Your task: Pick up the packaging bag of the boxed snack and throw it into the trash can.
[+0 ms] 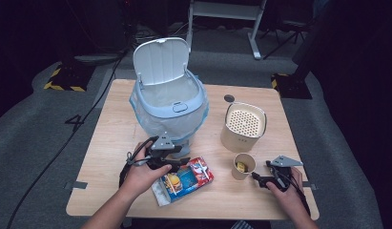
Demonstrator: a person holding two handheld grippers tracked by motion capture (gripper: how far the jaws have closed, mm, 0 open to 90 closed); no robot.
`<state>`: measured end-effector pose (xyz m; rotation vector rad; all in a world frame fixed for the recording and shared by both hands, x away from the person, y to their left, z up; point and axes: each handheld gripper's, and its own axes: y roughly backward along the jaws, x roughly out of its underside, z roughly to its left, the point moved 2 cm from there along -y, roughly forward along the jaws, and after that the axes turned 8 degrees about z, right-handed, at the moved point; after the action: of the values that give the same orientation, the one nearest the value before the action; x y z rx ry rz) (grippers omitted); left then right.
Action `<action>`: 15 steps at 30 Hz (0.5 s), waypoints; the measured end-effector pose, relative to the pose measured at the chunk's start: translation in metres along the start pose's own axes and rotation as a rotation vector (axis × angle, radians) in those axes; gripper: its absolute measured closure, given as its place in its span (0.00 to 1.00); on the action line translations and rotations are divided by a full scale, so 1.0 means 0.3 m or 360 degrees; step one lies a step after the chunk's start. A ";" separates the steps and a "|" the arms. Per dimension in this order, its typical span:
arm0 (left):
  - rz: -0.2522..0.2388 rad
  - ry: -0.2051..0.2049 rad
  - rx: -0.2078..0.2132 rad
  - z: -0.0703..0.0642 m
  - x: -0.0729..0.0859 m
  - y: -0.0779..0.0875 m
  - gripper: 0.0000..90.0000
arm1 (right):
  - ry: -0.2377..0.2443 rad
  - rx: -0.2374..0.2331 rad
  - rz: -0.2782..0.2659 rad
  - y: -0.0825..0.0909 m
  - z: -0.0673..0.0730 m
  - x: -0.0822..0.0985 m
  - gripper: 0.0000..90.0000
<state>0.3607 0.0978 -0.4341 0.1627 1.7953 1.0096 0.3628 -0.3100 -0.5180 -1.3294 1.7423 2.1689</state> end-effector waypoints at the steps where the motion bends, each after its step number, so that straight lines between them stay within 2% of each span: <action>1: 0.0017 0.0009 0.0000 0.004 0.008 -0.012 0.53 | 0.0000 0.0000 0.0000 0.000 0.000 0.000 0.20; 4: 0.0049 0.0053 0.0029 0.012 0.032 -0.048 0.55 | 0.0003 -0.0002 0.0001 0.000 -0.001 0.000 0.20; 7: 0.0072 0.0067 0.0042 0.021 0.046 -0.076 0.58 | 0.0003 -0.0003 0.0001 0.000 -0.001 0.000 0.20; 11: 0.0128 0.0053 0.0048 0.026 0.052 -0.106 0.60 | 0.0003 -0.0003 0.0001 0.000 -0.001 0.000 0.20; 15: 0.0234 0.0068 0.0058 0.028 0.057 -0.136 0.63 | 0.0003 -0.0002 0.0001 0.000 -0.001 0.000 0.20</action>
<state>0.3730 0.0855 -0.4755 0.3012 1.8625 1.0910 0.3630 -0.3102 -0.5180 -1.3319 1.7427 2.1704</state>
